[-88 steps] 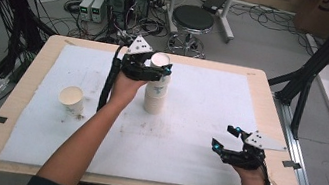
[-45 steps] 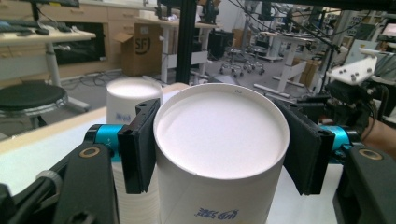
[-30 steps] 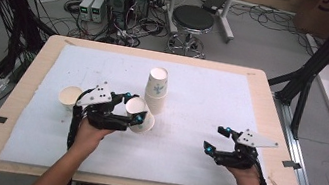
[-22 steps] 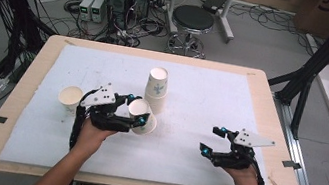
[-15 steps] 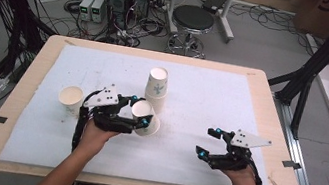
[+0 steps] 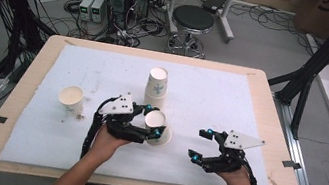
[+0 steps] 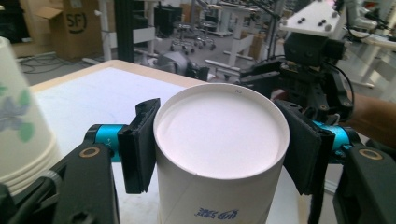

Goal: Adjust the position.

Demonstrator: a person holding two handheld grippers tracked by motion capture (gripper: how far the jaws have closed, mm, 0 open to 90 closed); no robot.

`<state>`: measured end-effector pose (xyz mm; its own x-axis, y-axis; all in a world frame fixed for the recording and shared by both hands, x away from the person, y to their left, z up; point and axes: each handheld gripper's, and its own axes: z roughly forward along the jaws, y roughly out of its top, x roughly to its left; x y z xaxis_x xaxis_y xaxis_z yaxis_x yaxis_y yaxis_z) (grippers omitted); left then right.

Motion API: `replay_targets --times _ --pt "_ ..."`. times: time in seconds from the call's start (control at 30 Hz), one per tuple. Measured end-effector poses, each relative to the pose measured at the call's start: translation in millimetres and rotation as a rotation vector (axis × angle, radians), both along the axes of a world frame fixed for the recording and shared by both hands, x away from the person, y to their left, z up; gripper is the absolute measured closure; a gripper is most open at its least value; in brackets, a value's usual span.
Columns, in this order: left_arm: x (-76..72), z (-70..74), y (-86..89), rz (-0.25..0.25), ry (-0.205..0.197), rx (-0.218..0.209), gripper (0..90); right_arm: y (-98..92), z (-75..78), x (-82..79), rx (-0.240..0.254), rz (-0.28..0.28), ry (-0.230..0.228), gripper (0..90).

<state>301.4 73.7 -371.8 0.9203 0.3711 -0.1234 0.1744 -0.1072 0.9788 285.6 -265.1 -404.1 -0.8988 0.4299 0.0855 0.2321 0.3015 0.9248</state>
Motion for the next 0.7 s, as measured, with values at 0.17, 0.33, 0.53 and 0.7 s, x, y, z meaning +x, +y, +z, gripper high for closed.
replay_targets --times 0.17,0.33,0.53,0.7 --pt "-0.2 -1.1 -8.8 -0.038 0.005 0.014 35.5 5.1 -1.1 1.2 -0.002 0.018 -0.002 20.7" --pt "-1.7 -3.0 -16.2 -0.077 0.009 0.028 35.4 11.0 -2.5 2.1 -0.005 0.049 0.006 20.9" --pt "-4.1 -3.6 -22.0 -0.112 0.006 0.038 35.5 23.6 -2.6 1.9 -0.016 0.104 0.008 20.9" --pt "-4.8 -0.9 -24.9 -0.145 -0.002 0.045 35.5 32.7 1.4 0.0 -0.014 0.15 0.006 20.9"
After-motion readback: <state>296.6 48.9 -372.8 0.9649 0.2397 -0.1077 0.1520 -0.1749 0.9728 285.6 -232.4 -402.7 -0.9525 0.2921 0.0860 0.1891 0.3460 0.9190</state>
